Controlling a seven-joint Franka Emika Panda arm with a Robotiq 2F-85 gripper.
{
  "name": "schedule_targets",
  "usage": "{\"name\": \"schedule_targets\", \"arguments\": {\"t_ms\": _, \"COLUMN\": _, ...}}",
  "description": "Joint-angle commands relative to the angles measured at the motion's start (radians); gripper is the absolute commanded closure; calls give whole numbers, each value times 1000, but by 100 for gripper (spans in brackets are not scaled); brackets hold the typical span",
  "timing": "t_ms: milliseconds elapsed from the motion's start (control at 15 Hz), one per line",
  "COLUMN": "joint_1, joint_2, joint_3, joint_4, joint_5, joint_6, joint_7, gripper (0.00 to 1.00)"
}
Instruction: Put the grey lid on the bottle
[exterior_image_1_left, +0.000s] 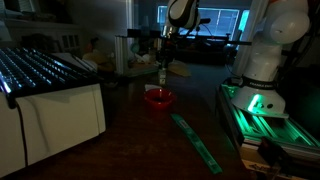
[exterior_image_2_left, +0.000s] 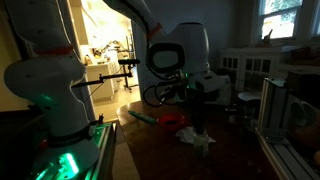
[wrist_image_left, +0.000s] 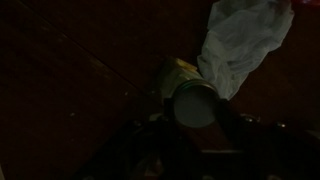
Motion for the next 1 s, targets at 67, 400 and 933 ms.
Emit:
{"name": "schedule_targets", "arguments": {"t_ms": 67, "joint_1": 4, "joint_2": 36, "joint_3": 0, "joint_4": 21, "joint_5": 24, "joint_6": 22, "joint_7": -10, "gripper": 78}}
{"name": "schedule_targets", "arguments": {"t_ms": 400, "joint_1": 5, "joint_2": 61, "joint_3": 2, "joint_4": 46, "joint_5": 31, "joint_6": 20, "joint_7": -9, "gripper": 78}}
{"name": "schedule_targets", "arguments": {"t_ms": 933, "joint_1": 7, "joint_2": 72, "joint_3": 3, "joint_4": 54, "joint_5": 8, "joint_6": 13, "joint_7": 15, "gripper": 27}}
